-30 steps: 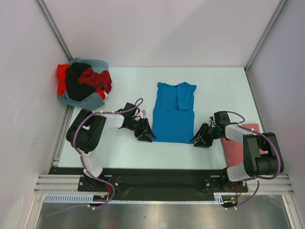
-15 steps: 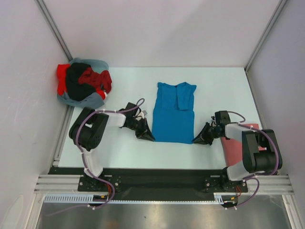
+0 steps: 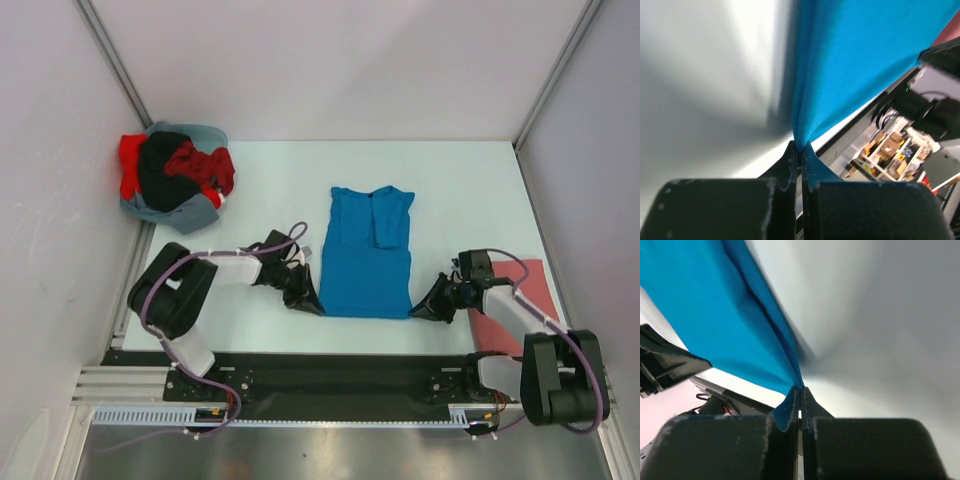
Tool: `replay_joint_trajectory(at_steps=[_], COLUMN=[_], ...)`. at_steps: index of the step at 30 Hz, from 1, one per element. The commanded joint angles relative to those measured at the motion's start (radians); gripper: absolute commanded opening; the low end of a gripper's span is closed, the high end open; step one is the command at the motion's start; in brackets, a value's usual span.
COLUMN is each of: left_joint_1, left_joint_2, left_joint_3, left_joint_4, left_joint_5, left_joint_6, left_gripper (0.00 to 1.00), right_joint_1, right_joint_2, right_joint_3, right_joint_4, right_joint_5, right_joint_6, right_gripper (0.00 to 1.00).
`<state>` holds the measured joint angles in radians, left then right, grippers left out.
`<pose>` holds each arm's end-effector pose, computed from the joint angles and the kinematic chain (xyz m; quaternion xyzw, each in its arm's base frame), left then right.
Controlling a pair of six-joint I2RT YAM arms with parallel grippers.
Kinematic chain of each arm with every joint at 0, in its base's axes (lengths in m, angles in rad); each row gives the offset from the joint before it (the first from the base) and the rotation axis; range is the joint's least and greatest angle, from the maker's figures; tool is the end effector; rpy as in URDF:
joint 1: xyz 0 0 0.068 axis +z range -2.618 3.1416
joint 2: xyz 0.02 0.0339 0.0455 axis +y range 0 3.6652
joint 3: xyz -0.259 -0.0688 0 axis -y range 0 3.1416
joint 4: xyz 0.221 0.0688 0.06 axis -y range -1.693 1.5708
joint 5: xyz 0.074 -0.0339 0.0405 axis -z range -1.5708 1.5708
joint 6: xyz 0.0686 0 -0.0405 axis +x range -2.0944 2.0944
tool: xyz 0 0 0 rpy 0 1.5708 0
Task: Fold and stack the t-shirts
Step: Fold the tshirt
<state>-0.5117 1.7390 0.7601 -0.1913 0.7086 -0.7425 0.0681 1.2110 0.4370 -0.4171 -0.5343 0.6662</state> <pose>0.2272 -0.1788 0.1028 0.0373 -0.9210 0.3848 0.0484 0.1753 0.0470 0.1208 0.2315 0.9198 0.3073 0.0768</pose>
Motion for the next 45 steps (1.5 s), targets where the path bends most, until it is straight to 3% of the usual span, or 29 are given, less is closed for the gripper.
replay_joint_trajectory(at_steps=[1, 4, 8, 12, 16, 23, 30, 45], left_joint_1=[-0.030, -0.028, -0.022, 0.021, 0.088, 0.179, 0.217, 0.236], left_joint_2=[-0.114, -0.147, -0.121, -0.001, 0.137, 0.375, 0.528, 0.678], left_joint_3=[-0.030, 0.017, 0.219, 0.464, 0.668, 1.037, 1.208, 1.308], left_joint_4=[-0.049, -0.131, -0.210, -0.315, -0.327, -0.339, -0.295, -0.149], left_joint_5=[-0.032, -0.053, -0.098, -0.141, -0.130, -0.100, -0.086, -0.113], left_joint_6=[-0.015, 0.008, 0.040, 0.100, 0.092, 0.074, 0.046, -0.092], left_gripper=[0.00, 0.00, 0.00, 0.00, 0.00, 0.00, 0.00, 0.00], right_joint_1=[-0.005, -0.004, -0.010, -0.051, -0.103, -0.140, -0.145, -0.154], right_joint_2=[-0.093, -0.152, -0.095, 0.074, 0.353, 0.697, 0.892, 1.117], right_joint_3=[0.006, 0.035, 0.147, 0.395, 0.666, 1.067, 1.337, 1.597], right_joint_4=[-0.161, -0.235, -0.261, -0.239, -0.232, -0.265, -0.328, -0.322], right_joint_5=[0.025, 0.028, 0.037, 0.056, 0.037, 0.010, 0.000, -0.015], right_joint_6=[-0.010, -0.019, -0.037, -0.063, -0.088, -0.096, -0.088, -0.054], right_gripper=[0.00, 0.00, 0.00, 0.00, 0.00, 0.00, 0.00, 0.00])
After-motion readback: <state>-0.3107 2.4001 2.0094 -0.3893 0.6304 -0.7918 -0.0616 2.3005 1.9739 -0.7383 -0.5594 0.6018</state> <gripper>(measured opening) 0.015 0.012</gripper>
